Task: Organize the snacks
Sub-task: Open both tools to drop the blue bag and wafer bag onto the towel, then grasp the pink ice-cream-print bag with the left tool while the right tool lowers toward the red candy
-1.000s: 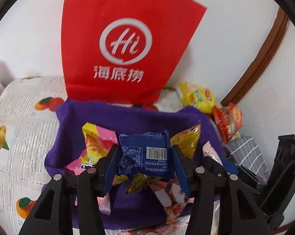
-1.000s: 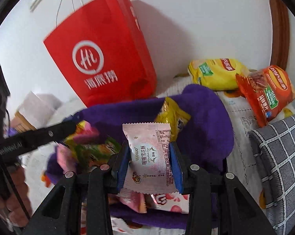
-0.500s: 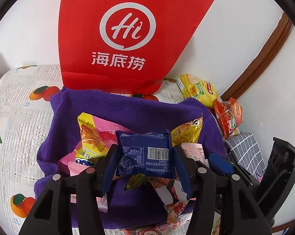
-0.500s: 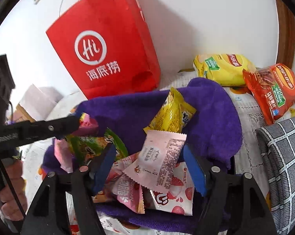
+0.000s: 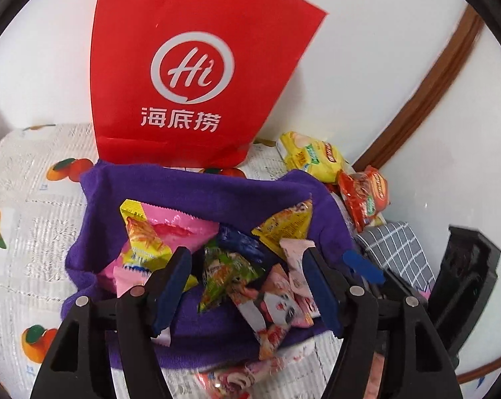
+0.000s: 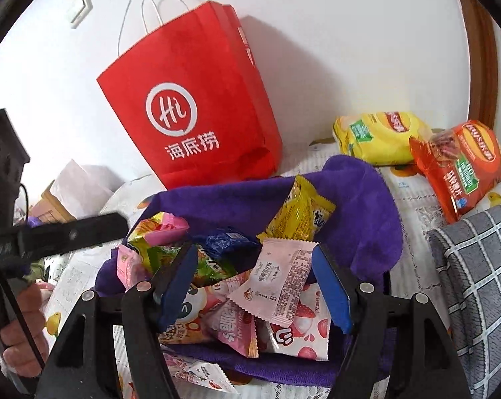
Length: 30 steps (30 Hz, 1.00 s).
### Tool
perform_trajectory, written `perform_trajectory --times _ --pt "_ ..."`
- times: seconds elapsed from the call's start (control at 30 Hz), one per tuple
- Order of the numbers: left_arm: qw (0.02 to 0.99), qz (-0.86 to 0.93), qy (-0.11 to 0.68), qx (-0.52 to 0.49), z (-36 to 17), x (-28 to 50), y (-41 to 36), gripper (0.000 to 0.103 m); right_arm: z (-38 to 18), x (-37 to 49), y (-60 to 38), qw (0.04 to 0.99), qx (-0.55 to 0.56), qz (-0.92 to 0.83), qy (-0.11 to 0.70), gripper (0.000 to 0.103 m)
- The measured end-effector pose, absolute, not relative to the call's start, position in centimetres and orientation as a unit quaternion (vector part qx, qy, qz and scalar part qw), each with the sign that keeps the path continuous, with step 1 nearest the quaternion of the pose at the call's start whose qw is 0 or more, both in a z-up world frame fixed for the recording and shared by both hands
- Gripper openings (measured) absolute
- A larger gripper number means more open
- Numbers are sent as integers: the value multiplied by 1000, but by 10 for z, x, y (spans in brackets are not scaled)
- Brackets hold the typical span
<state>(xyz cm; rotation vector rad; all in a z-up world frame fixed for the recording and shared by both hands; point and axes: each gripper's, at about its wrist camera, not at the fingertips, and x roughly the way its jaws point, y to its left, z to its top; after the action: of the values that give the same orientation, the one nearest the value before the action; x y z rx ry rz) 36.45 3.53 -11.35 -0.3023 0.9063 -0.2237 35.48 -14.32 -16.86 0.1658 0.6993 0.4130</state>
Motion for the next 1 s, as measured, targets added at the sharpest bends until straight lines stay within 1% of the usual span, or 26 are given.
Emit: perform_trajectory --times 0.13,0.3,0.4,0.5,0.63,0.8,1.0 --pt "889 -107 422 -143 -115 335 39 67 -162 344 -139 916 78 219 327 68" --pt "877 -127 446 -126 -135 299 42 67 -162 331 -135 920 65 224 315 66" --pt "882 -135 444 -85 -139 275 34 67 -164 329 -139 921 72 217 316 64" --pt "886 -134 442 -48 -145 260 23 67 -165 323 -149 923 82 210 312 63" --pt "884 -142 446 -13 -156 254 7 66 -170 308 -165 925 89 198 312 60" --pt "878 -143 457 13 -173 263 -5 66 -175 289 -180 930 81 176 311 60" --pt "871 -146 467 39 -186 274 -16 65 -173 284 -193 929 100 182 308 60"
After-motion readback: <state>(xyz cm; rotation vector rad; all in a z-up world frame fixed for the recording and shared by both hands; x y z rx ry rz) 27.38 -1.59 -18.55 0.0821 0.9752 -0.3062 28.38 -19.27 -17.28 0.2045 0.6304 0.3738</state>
